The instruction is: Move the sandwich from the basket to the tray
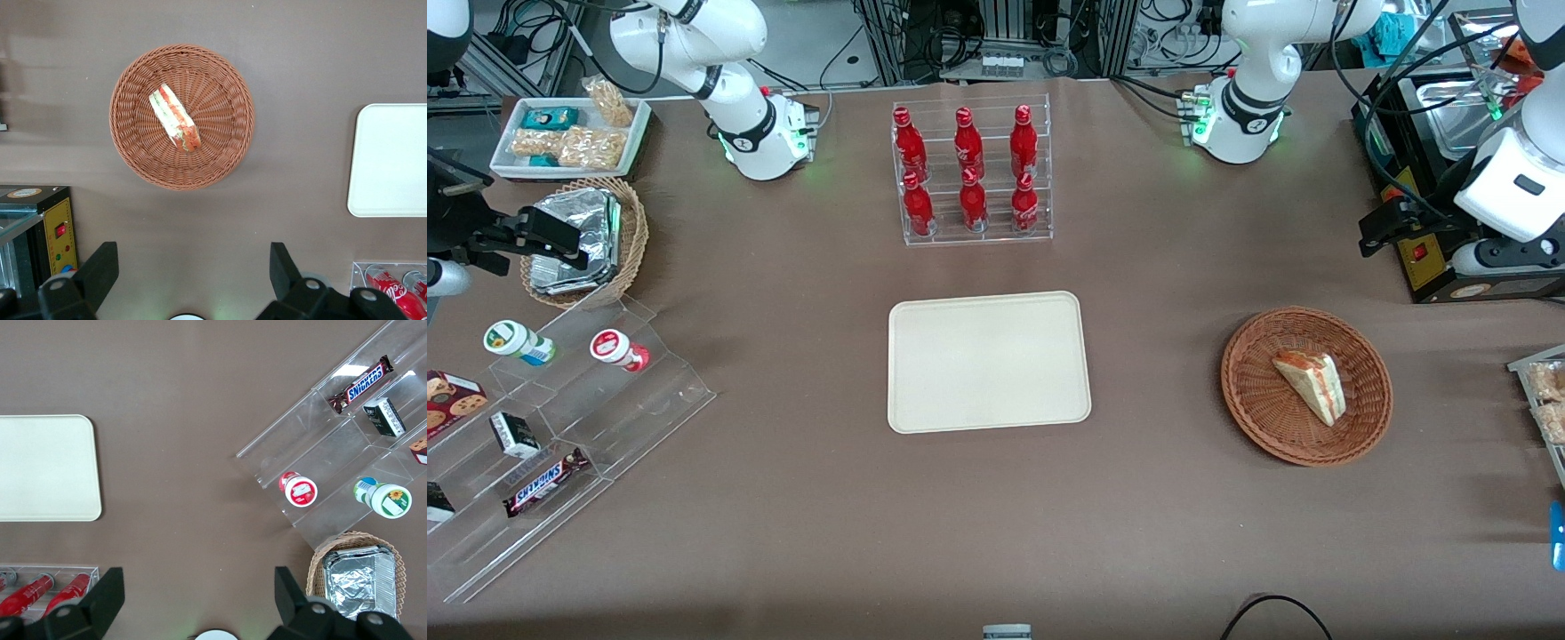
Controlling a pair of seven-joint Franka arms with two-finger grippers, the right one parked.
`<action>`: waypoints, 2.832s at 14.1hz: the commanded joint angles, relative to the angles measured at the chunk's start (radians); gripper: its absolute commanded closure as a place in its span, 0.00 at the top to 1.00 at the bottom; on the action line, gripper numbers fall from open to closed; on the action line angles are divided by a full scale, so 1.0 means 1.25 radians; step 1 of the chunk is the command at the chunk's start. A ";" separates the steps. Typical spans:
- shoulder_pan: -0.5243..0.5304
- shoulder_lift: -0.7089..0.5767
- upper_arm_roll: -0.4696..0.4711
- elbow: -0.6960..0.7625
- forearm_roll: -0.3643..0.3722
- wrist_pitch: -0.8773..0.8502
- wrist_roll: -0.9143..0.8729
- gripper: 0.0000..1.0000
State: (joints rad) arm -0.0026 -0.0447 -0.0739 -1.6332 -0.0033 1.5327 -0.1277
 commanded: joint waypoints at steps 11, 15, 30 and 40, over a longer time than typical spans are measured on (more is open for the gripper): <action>0.007 0.001 -0.003 0.018 -0.008 -0.022 0.029 1.00; 0.005 0.034 -0.003 0.003 0.004 -0.006 0.024 1.00; 0.089 0.183 -0.002 -0.365 0.011 0.576 -0.248 1.00; 0.086 0.289 -0.005 -0.437 0.009 0.802 -0.506 0.65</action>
State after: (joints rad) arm 0.1069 0.3162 -0.0759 -2.1596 0.0132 2.5187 -0.7331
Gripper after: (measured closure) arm 0.066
